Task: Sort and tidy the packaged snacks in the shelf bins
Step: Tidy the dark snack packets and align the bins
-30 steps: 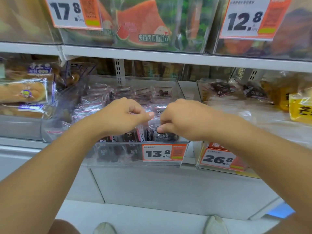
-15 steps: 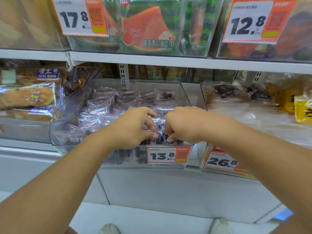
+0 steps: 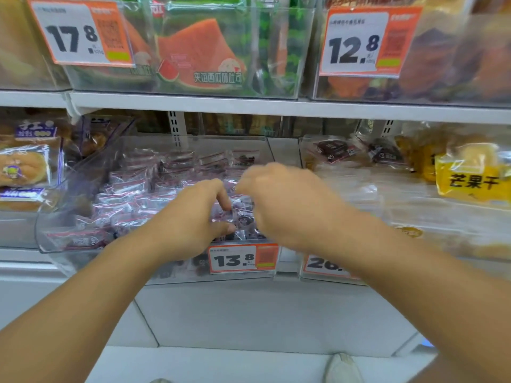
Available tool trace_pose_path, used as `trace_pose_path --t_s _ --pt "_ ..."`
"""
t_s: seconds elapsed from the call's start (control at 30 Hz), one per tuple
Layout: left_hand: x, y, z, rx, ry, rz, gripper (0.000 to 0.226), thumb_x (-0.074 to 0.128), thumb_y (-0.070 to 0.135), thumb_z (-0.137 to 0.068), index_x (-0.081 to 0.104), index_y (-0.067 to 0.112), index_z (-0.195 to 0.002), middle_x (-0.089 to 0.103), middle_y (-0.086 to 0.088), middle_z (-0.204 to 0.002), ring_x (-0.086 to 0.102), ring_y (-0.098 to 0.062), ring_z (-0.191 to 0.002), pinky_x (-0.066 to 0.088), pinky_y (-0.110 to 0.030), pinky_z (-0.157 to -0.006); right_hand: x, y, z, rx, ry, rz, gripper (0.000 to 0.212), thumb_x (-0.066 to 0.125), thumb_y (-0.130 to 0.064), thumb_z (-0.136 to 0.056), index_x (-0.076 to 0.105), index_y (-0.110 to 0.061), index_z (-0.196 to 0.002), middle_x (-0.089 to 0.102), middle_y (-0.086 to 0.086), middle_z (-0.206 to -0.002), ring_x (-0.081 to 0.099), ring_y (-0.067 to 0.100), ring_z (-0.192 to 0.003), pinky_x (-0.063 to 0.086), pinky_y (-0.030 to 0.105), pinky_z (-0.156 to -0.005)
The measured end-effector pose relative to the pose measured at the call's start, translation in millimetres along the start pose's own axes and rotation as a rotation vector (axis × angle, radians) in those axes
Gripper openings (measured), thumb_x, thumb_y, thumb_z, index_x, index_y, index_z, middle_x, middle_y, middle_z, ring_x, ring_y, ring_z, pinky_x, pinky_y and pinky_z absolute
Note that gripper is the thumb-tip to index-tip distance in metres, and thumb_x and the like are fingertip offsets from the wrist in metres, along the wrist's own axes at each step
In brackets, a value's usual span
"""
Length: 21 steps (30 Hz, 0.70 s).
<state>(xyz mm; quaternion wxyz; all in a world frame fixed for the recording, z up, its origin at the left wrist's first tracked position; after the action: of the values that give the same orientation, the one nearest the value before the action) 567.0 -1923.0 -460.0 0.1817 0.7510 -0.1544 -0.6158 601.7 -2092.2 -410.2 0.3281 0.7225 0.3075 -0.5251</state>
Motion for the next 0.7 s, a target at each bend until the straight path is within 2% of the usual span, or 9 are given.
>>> trace_pose_path --t_s 0.07,0.1,0.2,0.27,0.37,0.47,0.53,0.63,0.7 --pt "0 4 -2 0.047 -0.032 -0.021 0.03 0.079 0.039 -0.081 0.051 0.033 -0.087 0.055 0.009 -0.128 0.053 -0.018 -0.118 0.044 -0.034 -0.09 -18 28 0 0.185 0.208 -0.036 0.024 0.049 -0.021 -0.09 0.063 -0.02 -0.109 0.063 0.001 -0.11 0.058 0.03 -0.105 0.049 0.039 -0.076" --pt "0 5 -2 0.063 -0.037 -0.028 0.03 0.079 0.044 -0.08 0.051 0.034 -0.089 0.054 0.012 -0.129 0.051 -0.014 -0.121 0.041 -0.031 -0.09 -21 45 -1 0.292 0.225 -0.01 0.022 0.049 -0.024 -0.092 0.063 -0.017 -0.107 0.062 0.005 -0.108 0.057 0.032 -0.106 0.047 0.04 -0.077" --pt "0 10 -6 0.109 -0.05 -0.065 0.038 0.075 0.055 -0.078 0.053 0.038 -0.103 0.052 0.016 -0.129 0.048 -0.009 -0.122 0.039 -0.028 -0.096 -8 89 -4 0.585 -0.01 0.051 0.04 0.052 -0.046 -0.098 0.058 -0.01 -0.114 0.057 0.016 -0.116 0.048 0.039 -0.117 0.045 0.047 -0.087" --pt "-1 11 -10 0.146 -0.079 -0.087 0.048 0.073 0.061 -0.075 0.053 0.04 -0.113 0.052 0.018 -0.13 0.048 -0.007 -0.122 0.04 -0.027 -0.102 1 106 -8 0.669 -0.086 -0.037 0.048 0.055 -0.058 -0.094 0.058 -0.01 -0.101 0.06 0.015 -0.108 0.053 0.039 -0.108 0.046 0.046 -0.085" --pt "-7 6 -13 0.14 -0.127 -0.062 0.063 0.067 0.073 -0.065 0.053 0.045 -0.119 0.051 0.022 -0.132 0.048 -0.003 -0.123 0.04 -0.031 -0.107 4 119 -17 0.678 -0.132 -0.159 0.044 0.062 -0.054 -0.091 0.05 -0.014 -0.079 0.059 0.008 -0.091 0.057 0.034 -0.088 0.05 0.04 -0.077" --pt "-15 0 -10 0.133 -0.148 -0.02 0.067 0.064 0.076 -0.063 0.055 0.046 -0.122 0.051 0.026 -0.135 0.047 0.0 -0.127 0.038 -0.032 -0.11 8 116 -18 0.587 -0.105 -0.03 0.026 0.059 -0.037 -0.095 0.049 -0.013 -0.089 0.056 0.011 -0.094 0.058 0.039 -0.092 0.05 0.043 -0.08" --pt "-21 -3 -6 0.133 -0.127 0.012 0.064 0.064 0.075 -0.066 0.058 0.045 -0.121 0.053 0.027 -0.133 0.048 0.002 -0.125 0.038 -0.031 -0.11 9 113 -16 0.528 0.006 0.048 0.01 0.054 -0.021 -0.094 0.055 -0.012 -0.092 0.057 0.014 -0.09 0.055 0.039 -0.081 0.048 0.044 -0.073" --pt "-31 -11 -2 0.118 0.033 0.095 0.044 0.059 0.069 -0.077 0.067 0.04 -0.109 0.063 0.025 -0.117 0.056 0.007 -0.111 0.043 -0.027 -0.1 -4 100 -7 0.431 0.136 0.173 0.008 0.055 -0.008 -0.091 0.057 -0.013 -0.097 0.052 0.011 -0.076 0.05 0.034 -0.069 0.048 0.042 -0.065" --pt "-44 -22 1 0.097 0.172 0.111 0.019 0.063 0.048 -0.09 0.07 0.035 -0.102 0.068 0.022 -0.106 0.059 0.009 -0.1 0.045 -0.017 -0.091 -21 81 0 0.388 0.162 0.228 0.013 0.057 -0.004 -0.089 0.049 -0.014 -0.092 0.05 0.011 -0.073 0.044 0.031 -0.065 0.041 0.038 -0.06"
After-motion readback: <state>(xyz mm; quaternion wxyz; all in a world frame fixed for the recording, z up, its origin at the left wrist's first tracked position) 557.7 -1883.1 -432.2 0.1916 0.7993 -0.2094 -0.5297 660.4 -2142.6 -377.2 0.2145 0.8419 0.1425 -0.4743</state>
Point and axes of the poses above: each hand's wrist, its own z-axis away from the middle knuckle, its own x-axis out of the palm, y = z × x, the point moved 1 cm from there along -z, towards the middle knuckle
